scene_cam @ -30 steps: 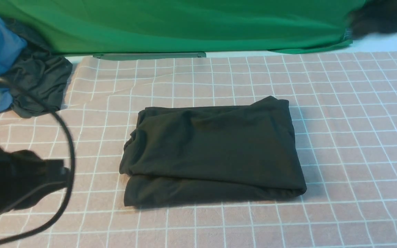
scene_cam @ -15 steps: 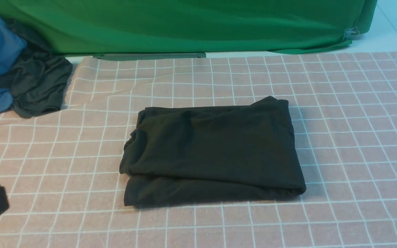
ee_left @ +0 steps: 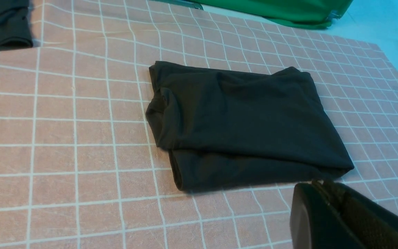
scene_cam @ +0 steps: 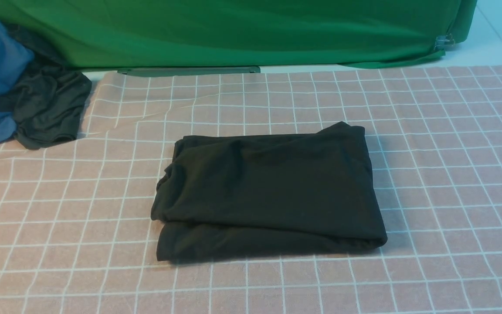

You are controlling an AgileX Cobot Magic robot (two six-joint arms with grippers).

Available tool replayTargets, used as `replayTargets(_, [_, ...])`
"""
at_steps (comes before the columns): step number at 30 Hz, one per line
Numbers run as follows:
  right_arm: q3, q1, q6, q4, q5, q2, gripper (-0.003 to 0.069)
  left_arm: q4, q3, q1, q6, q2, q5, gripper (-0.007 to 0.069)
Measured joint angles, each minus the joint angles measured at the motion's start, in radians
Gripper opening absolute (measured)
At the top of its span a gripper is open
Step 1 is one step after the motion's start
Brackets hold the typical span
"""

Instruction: Fold a long-sleeved shirt over a pink coffee tablecloth.

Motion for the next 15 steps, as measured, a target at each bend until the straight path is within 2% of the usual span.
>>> replayTargets(3, [0.001, 0.000, 0.000, 0.002, -0.011, 0.000, 0.0106, 0.000, 0.000, 0.000, 0.004, 0.000, 0.000, 0.0013])
replayTargets(15, [0.001, 0.000, 0.003, 0.003, -0.014, 0.000, 0.0143, 0.000, 0.000, 0.000, 0.007, 0.000, 0.000, 0.0013])
